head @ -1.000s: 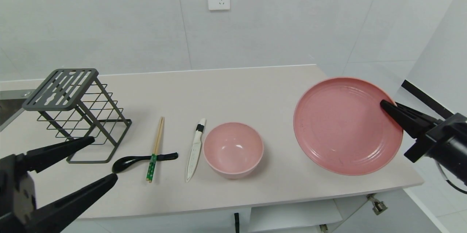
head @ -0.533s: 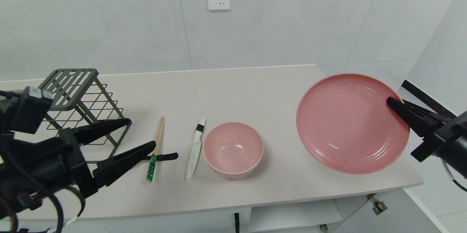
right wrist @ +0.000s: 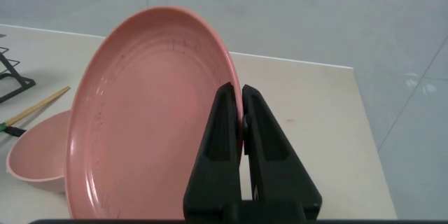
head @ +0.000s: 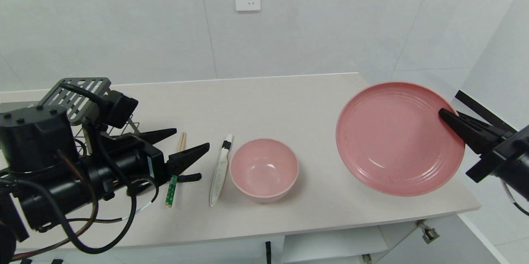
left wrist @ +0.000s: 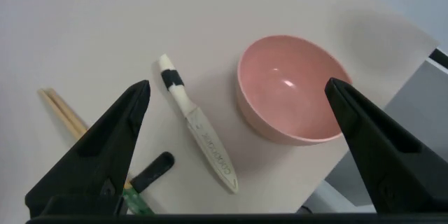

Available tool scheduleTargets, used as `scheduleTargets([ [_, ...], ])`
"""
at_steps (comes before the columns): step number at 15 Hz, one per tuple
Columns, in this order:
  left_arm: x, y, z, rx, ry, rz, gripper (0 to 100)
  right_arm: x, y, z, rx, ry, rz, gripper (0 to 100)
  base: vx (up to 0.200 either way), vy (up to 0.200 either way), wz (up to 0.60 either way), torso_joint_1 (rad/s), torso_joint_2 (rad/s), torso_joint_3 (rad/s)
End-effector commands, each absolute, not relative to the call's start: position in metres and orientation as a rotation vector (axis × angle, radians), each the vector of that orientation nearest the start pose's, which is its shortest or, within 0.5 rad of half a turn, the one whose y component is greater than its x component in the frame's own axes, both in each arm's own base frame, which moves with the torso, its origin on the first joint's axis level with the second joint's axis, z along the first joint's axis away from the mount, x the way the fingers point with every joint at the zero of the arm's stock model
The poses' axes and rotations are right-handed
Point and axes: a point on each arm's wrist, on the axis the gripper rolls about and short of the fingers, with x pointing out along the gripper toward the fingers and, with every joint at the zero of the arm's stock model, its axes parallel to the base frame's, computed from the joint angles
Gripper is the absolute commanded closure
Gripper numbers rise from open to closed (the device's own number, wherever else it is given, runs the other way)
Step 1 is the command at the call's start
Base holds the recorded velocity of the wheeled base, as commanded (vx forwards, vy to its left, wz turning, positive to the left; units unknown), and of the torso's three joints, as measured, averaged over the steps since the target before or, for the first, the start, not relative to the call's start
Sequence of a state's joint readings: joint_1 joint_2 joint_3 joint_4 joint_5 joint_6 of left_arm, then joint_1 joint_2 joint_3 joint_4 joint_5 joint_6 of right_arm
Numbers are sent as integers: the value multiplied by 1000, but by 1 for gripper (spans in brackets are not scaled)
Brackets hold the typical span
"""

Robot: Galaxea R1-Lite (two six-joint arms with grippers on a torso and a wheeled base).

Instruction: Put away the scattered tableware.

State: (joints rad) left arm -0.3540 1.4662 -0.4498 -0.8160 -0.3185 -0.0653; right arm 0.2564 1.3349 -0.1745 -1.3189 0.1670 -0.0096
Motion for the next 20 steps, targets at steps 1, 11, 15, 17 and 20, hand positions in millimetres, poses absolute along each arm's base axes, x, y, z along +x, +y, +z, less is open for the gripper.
scheduleTargets([
  [1, 217, -96, 160, -71, 279, -674, 0, 163, 47, 177, -3, -160, 425, 100, 0, 0, 0, 0, 0, 0],
  [11, 245, -120, 142, -78, 347, -654, 0, 163, 48, 176, -3, -155, 429, 100, 0, 0, 0, 0, 0, 0],
  [15, 249, -132, 131, -94, 404, -676, 0, 163, 48, 176, -3, -154, 431, 100, 0, 0, 0, 0, 0, 0],
  [17, 246, -146, 130, -164, 436, -674, 0, 163, 48, 176, -5, -154, 431, 100, 0, 0, 0, 0, 0, 0],
  [20, 247, -155, 122, -167, 469, -659, 0, 163, 48, 176, -5, -152, 429, 100, 0, 0, 0, 0, 0, 0],
])
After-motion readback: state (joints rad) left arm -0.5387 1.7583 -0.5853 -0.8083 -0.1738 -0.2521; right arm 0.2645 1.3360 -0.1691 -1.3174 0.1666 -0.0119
